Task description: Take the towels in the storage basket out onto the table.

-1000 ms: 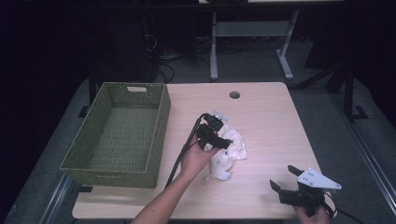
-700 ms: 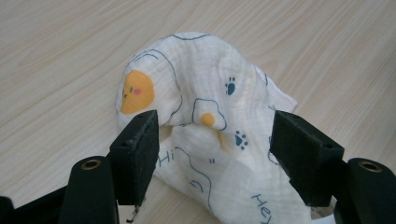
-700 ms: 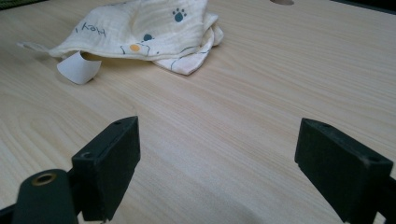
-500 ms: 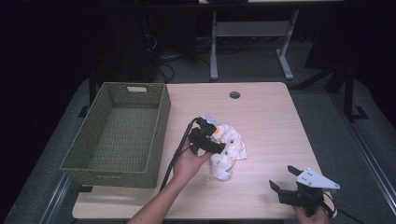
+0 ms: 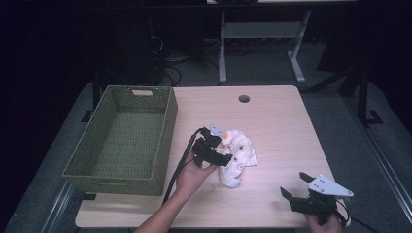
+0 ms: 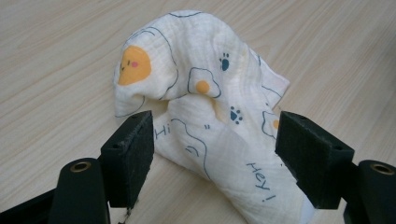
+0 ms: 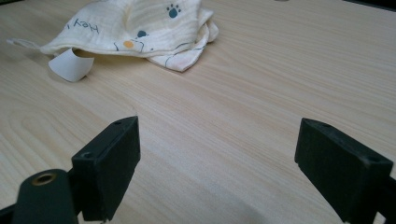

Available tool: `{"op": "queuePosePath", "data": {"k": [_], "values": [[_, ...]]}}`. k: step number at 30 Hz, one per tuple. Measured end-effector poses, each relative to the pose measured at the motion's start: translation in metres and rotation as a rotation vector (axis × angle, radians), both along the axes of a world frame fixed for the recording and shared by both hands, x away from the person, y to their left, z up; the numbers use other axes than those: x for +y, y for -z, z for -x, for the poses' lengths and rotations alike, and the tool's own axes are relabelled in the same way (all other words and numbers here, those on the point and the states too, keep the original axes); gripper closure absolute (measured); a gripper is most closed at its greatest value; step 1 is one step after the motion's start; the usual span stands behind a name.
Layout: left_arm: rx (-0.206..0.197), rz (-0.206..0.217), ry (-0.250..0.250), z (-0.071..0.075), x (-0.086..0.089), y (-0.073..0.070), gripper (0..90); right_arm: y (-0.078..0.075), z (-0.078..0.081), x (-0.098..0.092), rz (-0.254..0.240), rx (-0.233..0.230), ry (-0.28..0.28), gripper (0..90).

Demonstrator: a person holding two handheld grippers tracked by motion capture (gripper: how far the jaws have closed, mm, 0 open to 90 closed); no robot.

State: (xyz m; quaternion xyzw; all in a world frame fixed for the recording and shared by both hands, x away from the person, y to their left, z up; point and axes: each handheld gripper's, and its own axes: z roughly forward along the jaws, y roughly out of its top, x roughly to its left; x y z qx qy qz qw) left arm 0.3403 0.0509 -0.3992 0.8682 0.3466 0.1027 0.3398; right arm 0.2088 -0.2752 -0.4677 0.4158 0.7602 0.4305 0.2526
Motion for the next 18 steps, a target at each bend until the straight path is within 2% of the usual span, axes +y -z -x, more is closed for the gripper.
{"op": "queuePosePath", "data": {"k": [3,6,9,18], "values": [[-0.028,-0.011,0.003,0.003,0.001,0.000,27.2,0.000,0.000,0.000,0.000,0.000,0.002,13.7],[-0.035,-0.003,0.005,0.006,0.003,0.000,27.1,0.000,0.000,0.001,0.002,0.003,-0.001,13.8],[-0.056,-0.013,0.010,0.010,0.005,0.000,27.1,0.001,0.000,0.002,0.003,0.000,-0.004,13.7],[-0.062,-0.006,0.010,0.021,0.016,0.006,27.0,0.001,0.000,0.002,0.006,0.002,-0.003,13.7]]}}
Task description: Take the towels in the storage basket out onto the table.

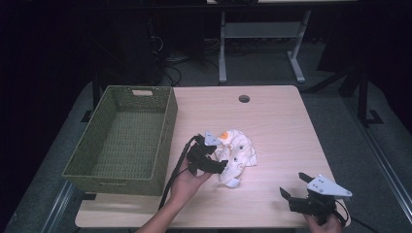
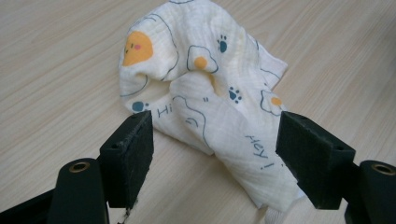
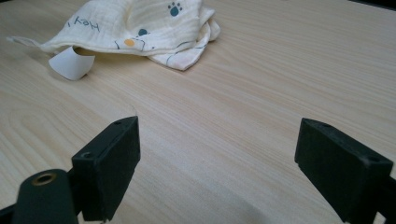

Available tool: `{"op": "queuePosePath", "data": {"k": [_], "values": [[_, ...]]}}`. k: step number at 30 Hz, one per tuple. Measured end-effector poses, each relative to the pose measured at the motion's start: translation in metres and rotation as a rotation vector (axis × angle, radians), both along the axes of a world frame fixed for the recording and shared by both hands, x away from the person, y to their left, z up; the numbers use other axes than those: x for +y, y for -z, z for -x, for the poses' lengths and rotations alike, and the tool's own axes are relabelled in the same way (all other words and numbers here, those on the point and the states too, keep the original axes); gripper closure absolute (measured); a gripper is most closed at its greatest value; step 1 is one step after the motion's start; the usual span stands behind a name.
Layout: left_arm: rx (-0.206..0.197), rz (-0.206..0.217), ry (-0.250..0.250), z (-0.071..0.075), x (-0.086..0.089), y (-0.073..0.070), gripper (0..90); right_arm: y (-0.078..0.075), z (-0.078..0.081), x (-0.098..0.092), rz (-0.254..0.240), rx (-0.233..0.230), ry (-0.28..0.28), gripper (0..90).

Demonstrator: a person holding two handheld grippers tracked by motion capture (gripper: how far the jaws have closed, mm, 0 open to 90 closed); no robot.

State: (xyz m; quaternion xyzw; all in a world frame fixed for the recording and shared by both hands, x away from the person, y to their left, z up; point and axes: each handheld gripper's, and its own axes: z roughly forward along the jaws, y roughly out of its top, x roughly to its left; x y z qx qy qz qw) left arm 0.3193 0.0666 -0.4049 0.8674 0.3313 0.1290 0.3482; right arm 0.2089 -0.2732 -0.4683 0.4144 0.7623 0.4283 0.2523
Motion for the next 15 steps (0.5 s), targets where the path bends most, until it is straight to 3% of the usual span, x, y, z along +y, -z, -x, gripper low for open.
{"op": "queuePosePath", "data": {"k": [15], "values": [[-0.007,0.040,0.013,0.021,0.011,0.007,26.7,0.000,0.000,0.001,0.005,0.003,0.002,13.7]]}}
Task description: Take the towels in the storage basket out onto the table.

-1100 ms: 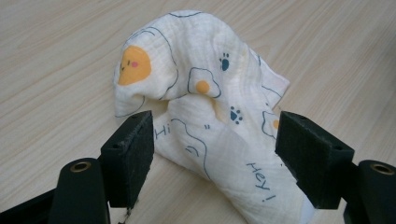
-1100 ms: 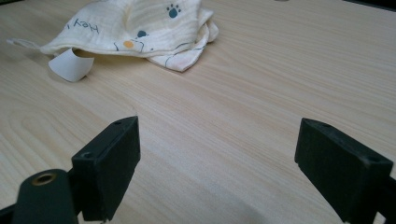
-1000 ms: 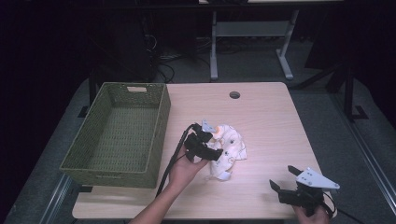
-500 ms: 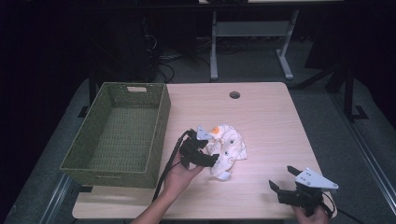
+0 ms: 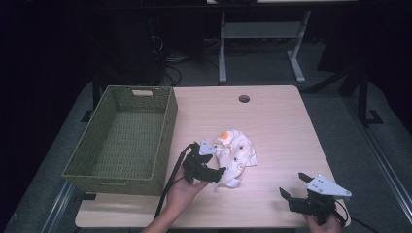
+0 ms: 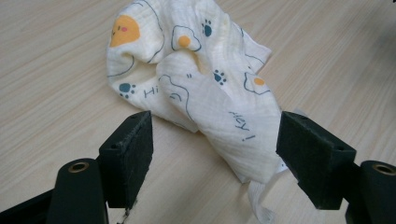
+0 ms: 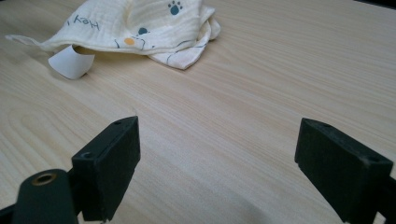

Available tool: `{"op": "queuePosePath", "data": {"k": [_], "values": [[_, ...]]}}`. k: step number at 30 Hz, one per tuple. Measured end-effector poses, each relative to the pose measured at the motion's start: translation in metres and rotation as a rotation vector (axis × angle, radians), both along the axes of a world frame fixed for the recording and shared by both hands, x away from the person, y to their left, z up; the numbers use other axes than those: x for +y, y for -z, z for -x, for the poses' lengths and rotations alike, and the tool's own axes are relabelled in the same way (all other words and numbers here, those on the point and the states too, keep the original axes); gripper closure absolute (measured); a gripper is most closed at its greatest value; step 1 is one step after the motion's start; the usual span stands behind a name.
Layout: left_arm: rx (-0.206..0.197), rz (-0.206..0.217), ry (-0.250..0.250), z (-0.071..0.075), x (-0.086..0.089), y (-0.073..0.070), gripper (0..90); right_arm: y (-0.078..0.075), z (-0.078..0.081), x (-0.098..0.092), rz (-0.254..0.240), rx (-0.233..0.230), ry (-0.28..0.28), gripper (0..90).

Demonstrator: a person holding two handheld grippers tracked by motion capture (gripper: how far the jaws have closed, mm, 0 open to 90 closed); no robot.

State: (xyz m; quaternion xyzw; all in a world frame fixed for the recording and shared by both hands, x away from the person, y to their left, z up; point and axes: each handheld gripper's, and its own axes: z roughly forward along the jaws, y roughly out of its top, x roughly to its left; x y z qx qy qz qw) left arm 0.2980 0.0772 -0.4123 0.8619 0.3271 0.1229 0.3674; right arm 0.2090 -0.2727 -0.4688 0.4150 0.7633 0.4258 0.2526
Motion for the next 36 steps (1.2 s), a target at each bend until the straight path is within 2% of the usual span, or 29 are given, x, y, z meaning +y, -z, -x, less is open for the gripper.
{"op": "queuePosePath", "data": {"k": [11,15,22,25,33,36], "values": [[0.007,0.000,0.001,0.011,0.013,0.006,26.4,0.000,0.000,0.000,0.001,0.001,0.000,13.7],[0.007,-0.010,0.004,0.018,0.019,0.011,26.4,0.000,0.000,0.001,0.001,0.000,-0.001,13.7],[0.009,0.004,-0.001,0.028,0.029,0.013,26.4,0.000,0.000,0.002,0.005,0.003,-0.003,13.7],[0.003,-0.006,0.007,0.034,0.033,0.012,26.2,0.000,0.001,0.002,0.005,0.001,-0.002,13.8],[-0.001,0.010,0.007,0.046,0.043,0.010,26.1,0.000,0.000,0.002,0.005,0.003,-0.001,13.8],[0.004,0.028,0.002,0.050,0.046,0.010,26.0,0.000,0.000,0.002,0.004,0.003,-0.001,13.8]]}}
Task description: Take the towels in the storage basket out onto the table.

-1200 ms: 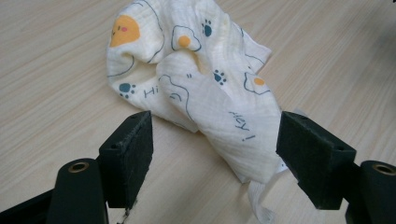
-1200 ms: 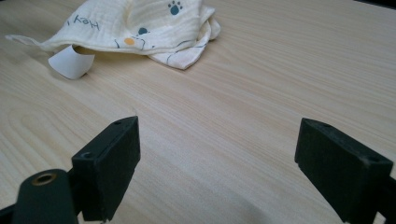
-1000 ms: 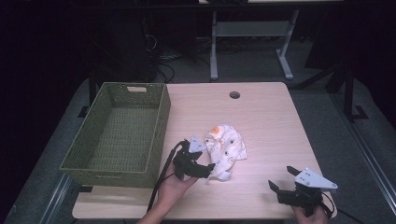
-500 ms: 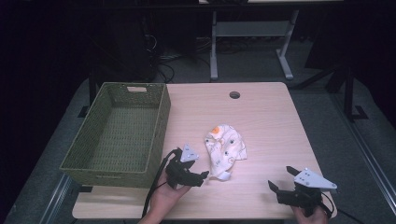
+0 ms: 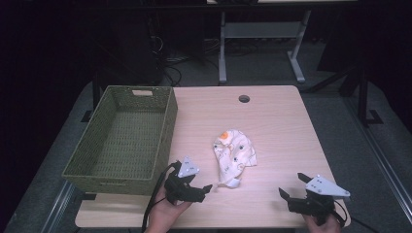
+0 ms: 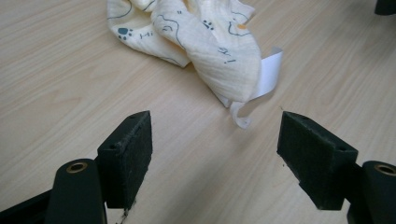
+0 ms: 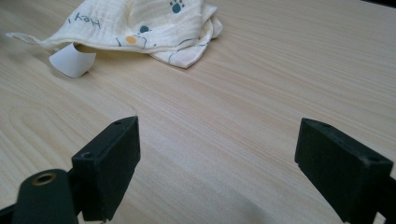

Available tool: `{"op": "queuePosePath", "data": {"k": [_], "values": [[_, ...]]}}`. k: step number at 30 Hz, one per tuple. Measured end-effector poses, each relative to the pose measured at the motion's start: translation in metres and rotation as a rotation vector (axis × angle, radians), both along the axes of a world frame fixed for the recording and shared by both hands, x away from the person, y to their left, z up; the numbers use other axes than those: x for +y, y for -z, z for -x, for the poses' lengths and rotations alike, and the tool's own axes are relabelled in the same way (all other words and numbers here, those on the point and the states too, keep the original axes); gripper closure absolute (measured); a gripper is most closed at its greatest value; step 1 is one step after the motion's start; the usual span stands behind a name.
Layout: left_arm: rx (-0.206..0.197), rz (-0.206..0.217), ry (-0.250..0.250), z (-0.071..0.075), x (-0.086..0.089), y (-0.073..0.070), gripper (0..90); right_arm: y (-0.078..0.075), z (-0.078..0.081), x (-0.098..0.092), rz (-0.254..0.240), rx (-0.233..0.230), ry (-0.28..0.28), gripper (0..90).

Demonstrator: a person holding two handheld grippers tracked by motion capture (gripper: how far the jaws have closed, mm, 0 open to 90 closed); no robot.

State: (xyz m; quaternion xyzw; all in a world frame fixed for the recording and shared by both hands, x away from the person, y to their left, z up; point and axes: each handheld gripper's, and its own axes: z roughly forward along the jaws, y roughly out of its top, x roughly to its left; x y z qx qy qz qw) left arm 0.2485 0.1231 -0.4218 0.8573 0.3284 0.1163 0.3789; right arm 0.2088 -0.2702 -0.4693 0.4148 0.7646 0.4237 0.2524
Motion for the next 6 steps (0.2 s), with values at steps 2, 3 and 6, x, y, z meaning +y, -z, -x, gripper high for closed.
{"op": "queuePosePath", "data": {"k": [2,3,6], "values": [[-0.002,0.014,-0.011,0.0021,0.0025,0.0008,26.0,0.0000,-0.0004,0.0005,-0.001,-0.002,-0.002,13.7],[0.001,0.022,-0.010,0.0025,0.0036,0.0015,25.9,0.0001,-0.0004,0.0009,-0.002,-0.002,-0.002,13.7],[-0.002,0.019,-0.017,0.0051,0.0035,0.0028,25.9,0.0006,-0.0002,0.0021,-0.003,0.001,-0.006,13.7]]}}
